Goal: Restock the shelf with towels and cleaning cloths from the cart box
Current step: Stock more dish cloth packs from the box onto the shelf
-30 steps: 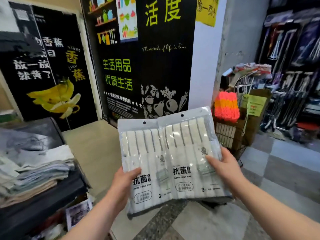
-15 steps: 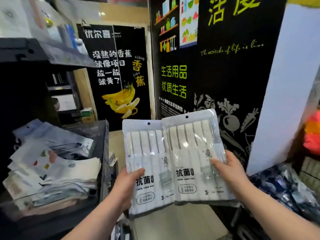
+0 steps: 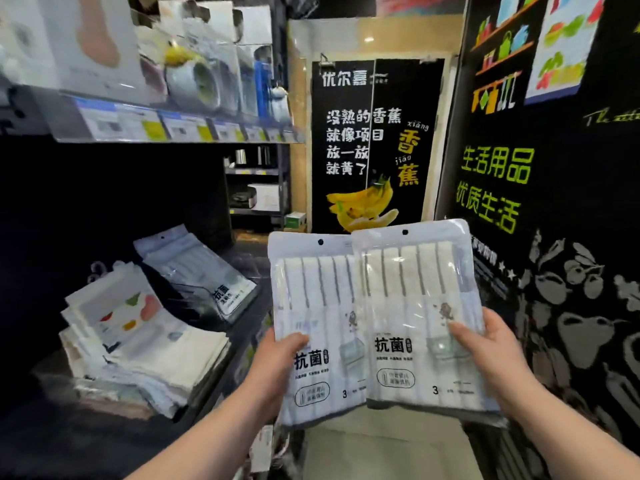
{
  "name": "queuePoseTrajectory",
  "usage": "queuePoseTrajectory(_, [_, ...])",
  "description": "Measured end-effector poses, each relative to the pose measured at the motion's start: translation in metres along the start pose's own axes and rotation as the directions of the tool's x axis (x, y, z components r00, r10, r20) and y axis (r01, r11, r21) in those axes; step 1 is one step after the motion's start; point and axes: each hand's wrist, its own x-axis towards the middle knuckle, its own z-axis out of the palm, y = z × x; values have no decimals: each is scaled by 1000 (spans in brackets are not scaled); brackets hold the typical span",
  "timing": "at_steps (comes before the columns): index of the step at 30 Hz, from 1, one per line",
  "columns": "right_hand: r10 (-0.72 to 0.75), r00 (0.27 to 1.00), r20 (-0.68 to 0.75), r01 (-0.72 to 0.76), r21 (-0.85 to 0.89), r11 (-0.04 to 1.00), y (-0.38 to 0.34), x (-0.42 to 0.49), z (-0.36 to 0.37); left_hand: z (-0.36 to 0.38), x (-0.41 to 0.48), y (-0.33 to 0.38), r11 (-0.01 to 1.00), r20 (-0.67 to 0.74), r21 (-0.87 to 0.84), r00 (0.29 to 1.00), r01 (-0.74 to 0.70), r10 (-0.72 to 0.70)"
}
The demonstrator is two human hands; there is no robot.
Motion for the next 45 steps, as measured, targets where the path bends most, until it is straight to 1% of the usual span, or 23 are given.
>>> queuePoseTrajectory(3, [-12, 998, 65, 9, 43, 999, 10, 40, 34, -13, 38, 8, 999, -117, -8, 992, -39, 38])
queuePoseTrajectory(5, [-36, 995, 91, 30, 67, 997, 13, 69, 56, -21, 69, 14, 997, -163, -39, 985, -65, 58])
queuePoseTrajectory(10, [-93, 983, 161, 75, 114, 991, 10, 149, 105, -43, 157, 33, 990, -219, -53, 969, -128, 113])
queuePoseTrajectory(15, [-139, 972, 187, 113, 145, 983, 15, 227, 160, -65, 229, 56, 985, -280, -55, 950, -162, 140])
queuePoseTrajectory(18, [-143, 965, 218, 112, 145, 983, 28, 261, 193, -79, 259, 61, 989, -348, -80, 933, -127, 92])
queuePoseTrajectory(21, [-138, 953, 270, 97, 160, 982, 37, 290, 224, -87, 278, 67, 990, -390, -139, 921, -31, -25])
queuePoseTrajectory(23, [-150, 939, 310, 98, 178, 979, 42, 312, 245, -94, 292, 71, 996, -430, -86, 903, -37, -4])
queuePoseTrajectory(25, [-160, 918, 364, 89, 204, 975, 49, 337, 268, -100, 304, 73, 995, -526, 5, 846, -100, 88])
queuePoseTrajectory(27, [-177, 889, 423, 85, 227, 970, 52, 358, 288, -103, 313, 74, 993, -615, 46, 780, -110, 115])
queuePoseTrajectory(31, [-174, 810, 561, 32, 254, 967, 52, 392, 328, -104, 334, 69, 996, -722, 7, 689, -94, 70])
queuePoseTrajectory(33, [-178, 760, 625, 21, 250, 968, 50, 411, 344, -107, 343, 62, 996, -786, -17, 616, -86, 40])
queuePoseTrajectory(35, [-188, 712, 677, 17, 251, 968, 48, 429, 358, -108, 349, 55, 996, -829, -45, 559, -76, 5])
queuePoseTrajectory(38, [-208, 638, 741, -8, 276, 961, 46, 450, 377, -114, 354, 40, 997, -865, -69, 500, -28, -46])
queuePoseTrajectory(39, [-212, 611, 763, -14, 278, 961, 46, 455, 382, -116, 354, 34, 997, -882, -77, 468, -13, -62])
queuePoseTrajectory(41, [-219, 559, 799, -26, 281, 959, 46, 462, 393, -114, 350, 25, 998, -912, -60, 405, 19, -63])
queuePoseTrajectory(43, [-223, 503, 835, -54, 288, 956, 45, 463, 402, -110, 347, 19, 999, -933, -48, 355, 20, -52])
queuePoseTrajectory(45, [-229, 451, 863, -85, 296, 951, 44, 461, 410, -104, 347, 17, 998, -939, -53, 340, 17, -55])
